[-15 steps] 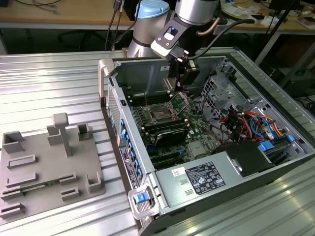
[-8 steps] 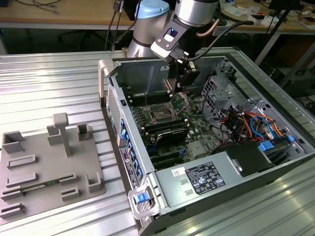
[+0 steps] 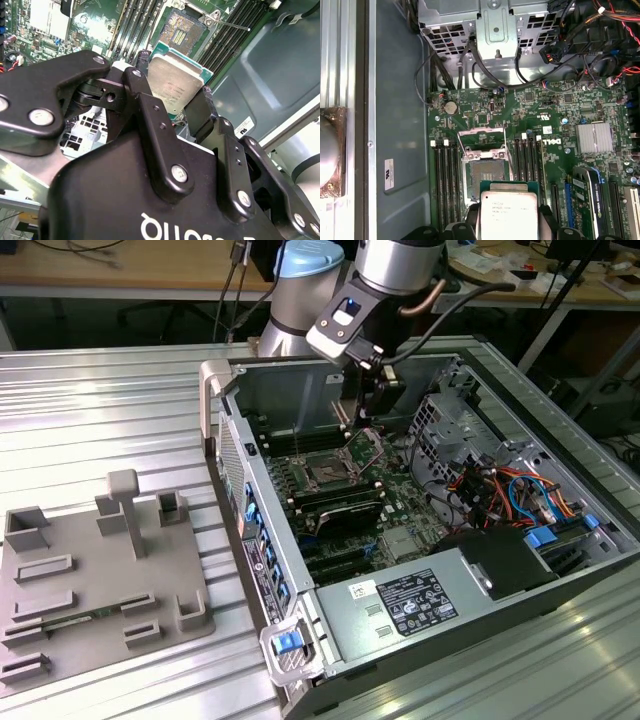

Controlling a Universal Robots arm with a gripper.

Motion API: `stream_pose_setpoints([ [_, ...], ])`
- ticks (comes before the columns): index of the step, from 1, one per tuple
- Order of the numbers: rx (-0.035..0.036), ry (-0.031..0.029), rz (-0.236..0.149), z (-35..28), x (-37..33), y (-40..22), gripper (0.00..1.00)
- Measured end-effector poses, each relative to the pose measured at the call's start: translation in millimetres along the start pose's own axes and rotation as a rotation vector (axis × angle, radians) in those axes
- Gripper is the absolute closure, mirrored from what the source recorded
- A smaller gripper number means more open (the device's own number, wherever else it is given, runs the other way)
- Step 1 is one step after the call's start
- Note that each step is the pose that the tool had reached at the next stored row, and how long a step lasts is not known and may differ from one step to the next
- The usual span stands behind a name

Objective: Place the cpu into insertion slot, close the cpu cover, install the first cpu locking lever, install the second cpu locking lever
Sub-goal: 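Place the cpu into insertion slot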

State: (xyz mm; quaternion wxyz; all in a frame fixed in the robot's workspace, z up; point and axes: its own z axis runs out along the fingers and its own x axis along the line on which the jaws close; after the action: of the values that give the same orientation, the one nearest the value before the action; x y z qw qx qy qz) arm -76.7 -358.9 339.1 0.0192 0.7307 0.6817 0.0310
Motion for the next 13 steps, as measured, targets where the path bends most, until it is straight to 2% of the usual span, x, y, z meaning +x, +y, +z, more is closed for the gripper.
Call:
stream_pose_setpoints([
  [3, 0.0002, -0.0003, 0.000, 4.5, -0.1, -0.3, 0.45],
  [13, 0.0001, -0.0007, -0.001, 25.3, -0.2, -1.8, 0.45],
])
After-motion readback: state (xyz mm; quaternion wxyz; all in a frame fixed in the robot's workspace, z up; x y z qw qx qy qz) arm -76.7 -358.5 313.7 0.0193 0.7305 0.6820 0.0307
